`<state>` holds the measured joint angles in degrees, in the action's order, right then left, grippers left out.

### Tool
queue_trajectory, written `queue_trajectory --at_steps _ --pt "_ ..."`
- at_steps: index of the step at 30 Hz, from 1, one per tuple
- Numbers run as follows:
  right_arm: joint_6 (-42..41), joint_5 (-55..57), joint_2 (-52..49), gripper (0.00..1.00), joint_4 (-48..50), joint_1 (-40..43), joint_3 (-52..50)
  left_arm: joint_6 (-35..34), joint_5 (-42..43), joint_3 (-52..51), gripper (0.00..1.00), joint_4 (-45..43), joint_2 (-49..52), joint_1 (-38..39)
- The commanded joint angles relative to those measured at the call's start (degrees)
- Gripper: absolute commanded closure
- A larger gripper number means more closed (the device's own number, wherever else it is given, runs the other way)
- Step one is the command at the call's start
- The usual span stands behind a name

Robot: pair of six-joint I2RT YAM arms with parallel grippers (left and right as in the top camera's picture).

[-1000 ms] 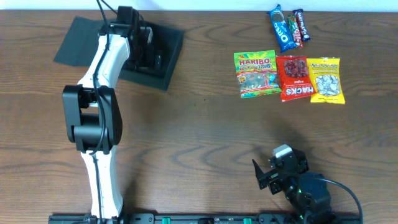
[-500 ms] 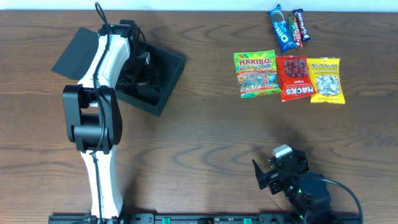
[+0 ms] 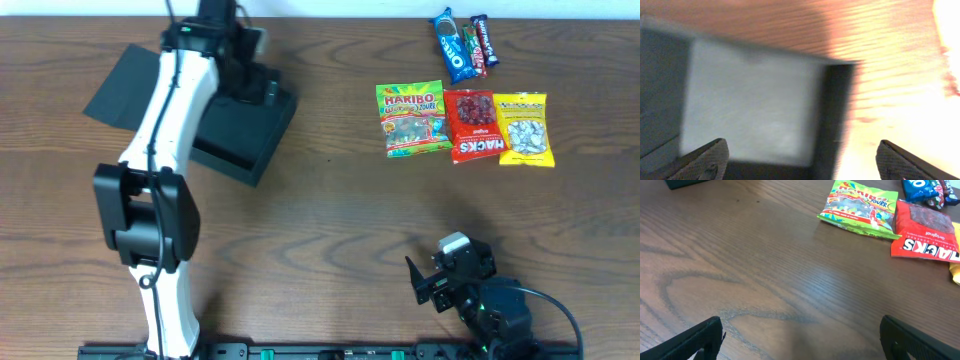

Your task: Pack container

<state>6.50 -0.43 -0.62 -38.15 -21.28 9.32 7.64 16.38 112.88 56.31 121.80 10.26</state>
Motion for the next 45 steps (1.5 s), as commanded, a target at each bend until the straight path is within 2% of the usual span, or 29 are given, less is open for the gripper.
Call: queue_trajectory --at_steps 1,6,10,14,17,20,21,22,24,25,27,29,35,38,40,45 --pt "0.4 0.2 0.3 0.01 0.0 0.3 -0.4 3.1 3.2 0.4 0.05 -0.3 1.2 3.9" --pt "0.4 0.2 0.3 0.01 0.0 0.3 -0.4 5.1 1.4 0.2 0.05 -0.3 3.1 7.7" --pt "0.4 0.2 0.3 0.01 0.0 0.3 -0.4 4.8 -5.3 -0.5 0.05 -0.2 3.6 8.5" --pt "0.4 0.2 0.3 0.01 0.0 0.3 -0.4 1.4 -12.6 -0.5 0.05 -0.2 3.6 8.4" --pt "0.4 0.2 0.3 0.01 0.0 0.3 -0.4 1.8 -10.9 -2.1 0.05 -0.1 3.6 8.1" --pt "0.4 0.2 0.3 0.01 0.0 0.3 -0.4 6.1 -6.0 -5.1 0.04 -0.2 3.6 8.1" --pt "0.4 0.2 0.3 0.01 0.0 0.3 -0.4 6.1 -6.0 -5.6 0.08 -0.2 3.6 8.1" --pt "0.4 0.2 0.3 0.01 0.0 0.3 -0.4 6.1 -6.1 -5.9 0.18 -0.2 3.6 8.1" --pt "0.4 0.2 0.3 0.01 0.0 0.3 -0.4 6.1 -6.1 -5.9 0.51 0.0 3.6 8.1" --pt "0.4 0.2 0.3 0.01 0.0 0.3 -0.4 6.1 -6.1 -5.9 0.61 0.0 3.6 8.1" --pt "0.4 0.2 0.3 0.01 0.0 0.3 -0.4 6.1 -6.1 -5.9 0.72 0.0 3.6 8.1" --pt "0.4 0.2 0.3 0.01 0.0 0.3 -0.4 6.1 -6.3 -5.9 0.77 0.0 3.6 8.1" --pt "0.4 0.2 0.3 0.01 0.0 0.3 -0.4 6.1 -8.0 -8.1 0.77 -1.4 3.6 8.1" --pt "0.4 0.2 0.3 0.01 0.0 0.3 -0.4 6.1 -8.0 -10.2 0.94 -2.6 3.6 8.1" --pt "0.4 0.2 0.3 0.01 0.0 0.3 -0.4 6.6 -8.0 -10.5 0.94 -2.8 3.6 8.1" --pt "0.4 0.2 0.3 0.01 0.0 0.3 -0.4 18.4 -10.0 -10.5 0.94 -2.1 3.6 8.6"
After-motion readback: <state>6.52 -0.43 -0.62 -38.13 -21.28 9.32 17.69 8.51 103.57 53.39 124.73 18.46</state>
